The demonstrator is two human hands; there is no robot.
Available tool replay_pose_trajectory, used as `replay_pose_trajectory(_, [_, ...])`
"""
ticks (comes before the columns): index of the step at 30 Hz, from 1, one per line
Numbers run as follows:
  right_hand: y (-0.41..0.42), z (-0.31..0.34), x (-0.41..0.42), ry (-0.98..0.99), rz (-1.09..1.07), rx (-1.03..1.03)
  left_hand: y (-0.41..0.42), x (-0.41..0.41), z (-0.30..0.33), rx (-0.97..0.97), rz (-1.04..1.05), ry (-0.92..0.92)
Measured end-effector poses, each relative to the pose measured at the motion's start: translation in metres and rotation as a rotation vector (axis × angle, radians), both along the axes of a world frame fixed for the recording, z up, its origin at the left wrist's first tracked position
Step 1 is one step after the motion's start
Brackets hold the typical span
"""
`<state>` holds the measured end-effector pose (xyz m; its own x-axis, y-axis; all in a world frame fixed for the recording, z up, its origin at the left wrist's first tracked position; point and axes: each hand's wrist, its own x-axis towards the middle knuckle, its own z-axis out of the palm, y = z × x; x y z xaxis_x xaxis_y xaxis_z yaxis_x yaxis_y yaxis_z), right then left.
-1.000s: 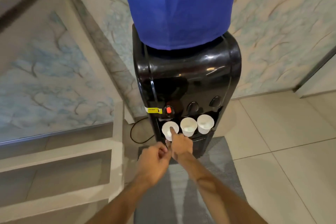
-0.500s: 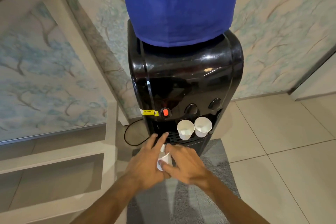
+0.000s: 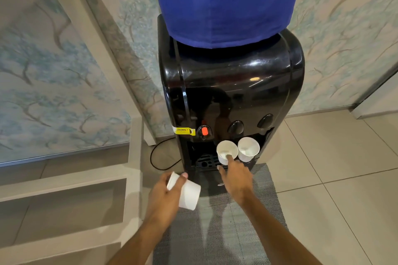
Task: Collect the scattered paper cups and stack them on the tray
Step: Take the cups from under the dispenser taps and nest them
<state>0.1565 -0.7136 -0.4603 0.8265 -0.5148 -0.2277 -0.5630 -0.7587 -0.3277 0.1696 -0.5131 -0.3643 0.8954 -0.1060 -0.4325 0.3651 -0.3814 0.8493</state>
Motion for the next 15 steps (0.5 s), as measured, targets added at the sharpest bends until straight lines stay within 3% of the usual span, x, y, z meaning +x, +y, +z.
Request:
replay_pose_trajectory(4, [0.001, -0.005, -0.007, -0.060, 0.016, -0.034, 0.002, 0.004, 0.001, -0.093, 0.096, 0.042])
replay_pose_trajectory(8, [0.007, 0.014, -0.033, -0.283, 0.142, 0.114, 0.000, 0.011, 0.005, -0.117, 0.144, 0.037])
replay_pose_trajectory(11, [0.006, 0.041, -0.048, -0.215, 0.354, 0.159, -0.003, 0.012, 0.006, -0.119, 0.129, 0.033])
replay_pose_trajectory(15, [0.010, 0.070, -0.056, -0.212, 0.536, 0.032, -0.011, 0.005, 0.005, -0.088, 0.063, 0.006])
